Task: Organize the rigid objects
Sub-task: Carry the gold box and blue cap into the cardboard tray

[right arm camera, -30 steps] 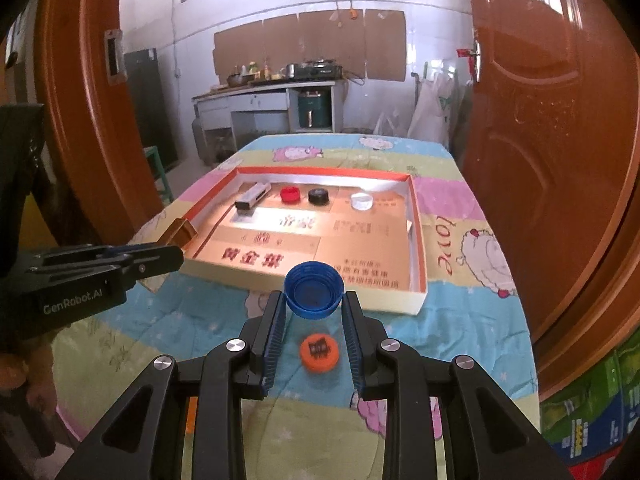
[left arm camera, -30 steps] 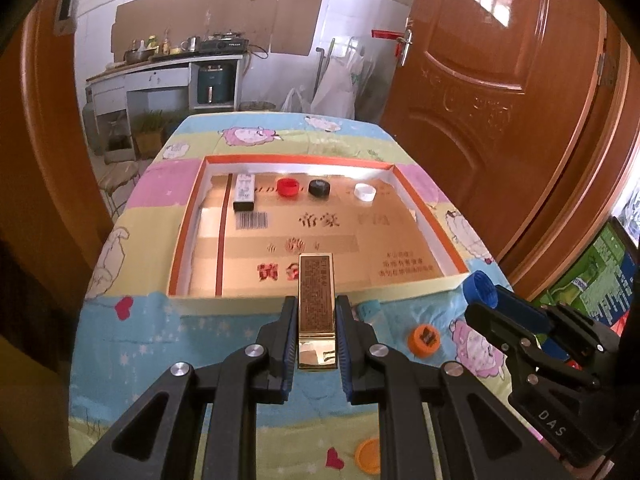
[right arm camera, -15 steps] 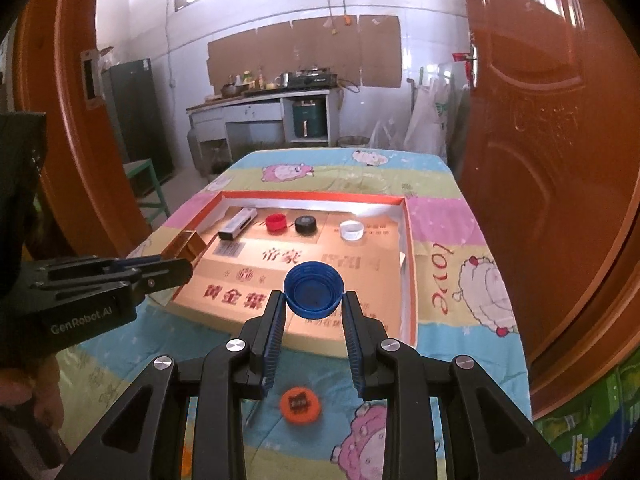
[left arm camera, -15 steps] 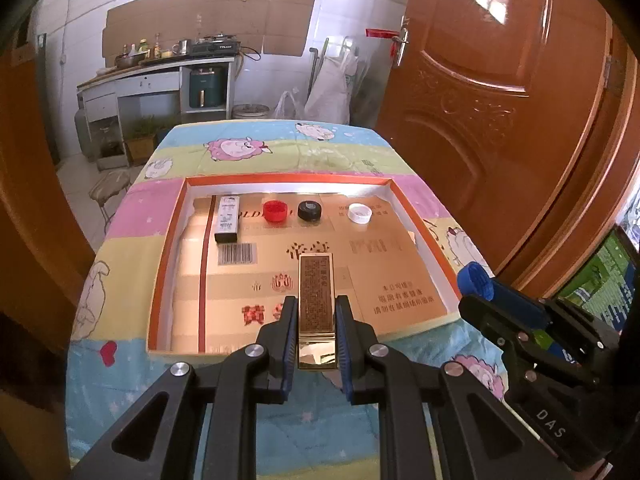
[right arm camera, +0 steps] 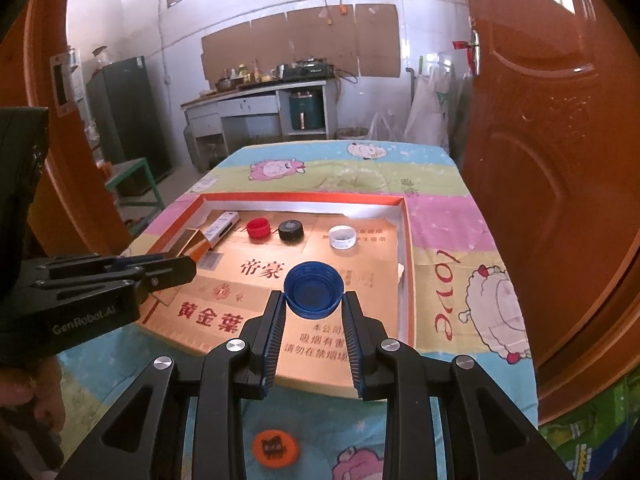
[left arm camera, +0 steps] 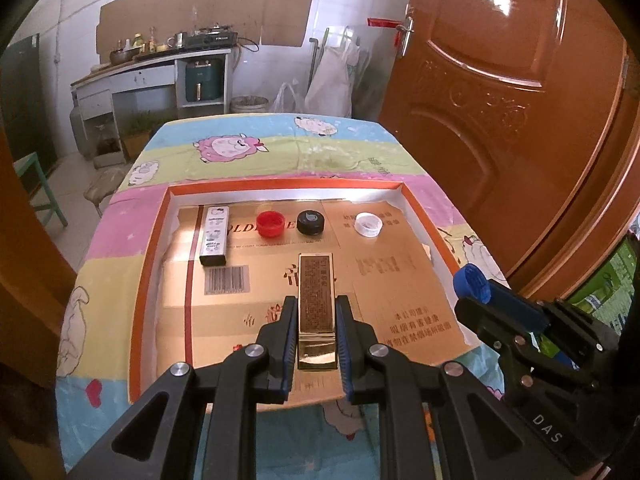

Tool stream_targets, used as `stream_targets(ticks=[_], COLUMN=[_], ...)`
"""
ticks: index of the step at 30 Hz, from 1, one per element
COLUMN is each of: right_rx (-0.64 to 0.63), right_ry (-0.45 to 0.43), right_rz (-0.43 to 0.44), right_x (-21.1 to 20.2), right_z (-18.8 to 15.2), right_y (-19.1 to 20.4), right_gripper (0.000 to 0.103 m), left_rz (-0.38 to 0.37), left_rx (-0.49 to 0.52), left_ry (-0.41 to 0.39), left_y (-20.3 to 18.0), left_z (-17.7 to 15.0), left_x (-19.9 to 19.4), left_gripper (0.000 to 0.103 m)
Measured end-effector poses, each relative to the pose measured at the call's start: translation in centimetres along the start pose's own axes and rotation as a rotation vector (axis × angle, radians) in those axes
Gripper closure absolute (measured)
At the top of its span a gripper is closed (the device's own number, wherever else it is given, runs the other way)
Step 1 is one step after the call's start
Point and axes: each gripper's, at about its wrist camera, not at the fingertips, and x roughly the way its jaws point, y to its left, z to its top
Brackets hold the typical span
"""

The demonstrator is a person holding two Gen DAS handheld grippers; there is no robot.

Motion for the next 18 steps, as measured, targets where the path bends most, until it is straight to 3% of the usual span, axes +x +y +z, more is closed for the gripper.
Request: stream_targets(ticks=[18], right_rx=[0.001], right_ry=[0.028], right_rz=[0.02], right_x=[4.7], right_z=[2.0], right_y=[-1.4], right_gripper=[0.073], left_rz=[0.019], left_rx=[-0.004], left_ry=[0.046], left_y=[0.9], left_z=[2.1], left_x=[4.2], left_gripper=[0.085])
